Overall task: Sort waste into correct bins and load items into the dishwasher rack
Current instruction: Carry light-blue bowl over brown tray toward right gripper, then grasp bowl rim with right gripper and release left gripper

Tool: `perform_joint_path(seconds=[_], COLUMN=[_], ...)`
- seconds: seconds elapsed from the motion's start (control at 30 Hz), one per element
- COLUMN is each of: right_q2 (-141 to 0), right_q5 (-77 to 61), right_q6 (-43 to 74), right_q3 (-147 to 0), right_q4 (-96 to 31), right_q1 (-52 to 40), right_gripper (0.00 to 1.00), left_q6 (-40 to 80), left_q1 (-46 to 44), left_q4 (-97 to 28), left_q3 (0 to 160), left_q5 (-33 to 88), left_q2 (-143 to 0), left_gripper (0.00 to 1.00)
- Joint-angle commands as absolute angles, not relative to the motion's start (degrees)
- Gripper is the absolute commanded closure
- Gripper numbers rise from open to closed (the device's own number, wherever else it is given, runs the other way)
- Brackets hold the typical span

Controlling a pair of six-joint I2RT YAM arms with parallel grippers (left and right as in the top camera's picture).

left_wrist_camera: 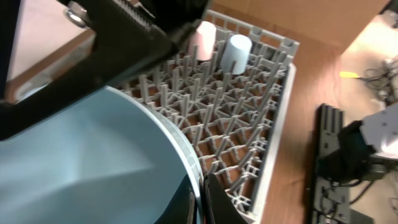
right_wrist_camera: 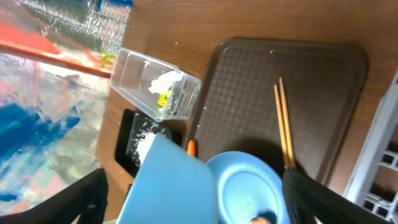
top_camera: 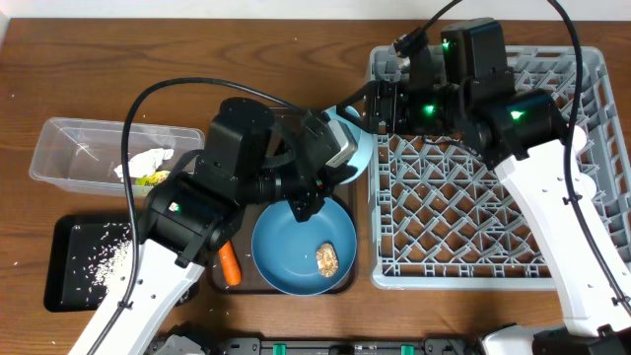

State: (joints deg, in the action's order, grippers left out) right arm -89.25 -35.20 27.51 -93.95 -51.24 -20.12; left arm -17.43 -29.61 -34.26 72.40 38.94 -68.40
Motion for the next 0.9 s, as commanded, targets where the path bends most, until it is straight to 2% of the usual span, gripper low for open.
perform_joint_path(seconds=[0.0, 0.27, 0.53, 0.87], right_q2=[-89.1, -89.2, -89.2, -89.2], right_q5=[-38.0, -43.1, -42.6, -37.7], right_q6=[31.8, 35.8, 36.2, 36.2], right_q3=[-93.9, -93.9, -93.9, -93.9], right_q4=[-51.1, -51.6, -53.7, -54.6], right_q1=[-20.7, -20.7, -21.3, -21.4], right_gripper=[0.21, 0.16, 0.23, 0.23], left_q6=[-19.7, -19.9, -19.8, -19.2], left_q1=[-29.7, -29.6, -29.7, -29.7], left_q4=[-33.9, -33.7, -30.6, -29.4], left_q3=[73.6, 73.6, 73.6, 73.6], left_q5=[36.4, 36.3, 34.6, 33.2], left_q2=[-68.5, -70.8, -72.6, -72.6], left_gripper=[0.94, 0.94, 0.94, 0.94])
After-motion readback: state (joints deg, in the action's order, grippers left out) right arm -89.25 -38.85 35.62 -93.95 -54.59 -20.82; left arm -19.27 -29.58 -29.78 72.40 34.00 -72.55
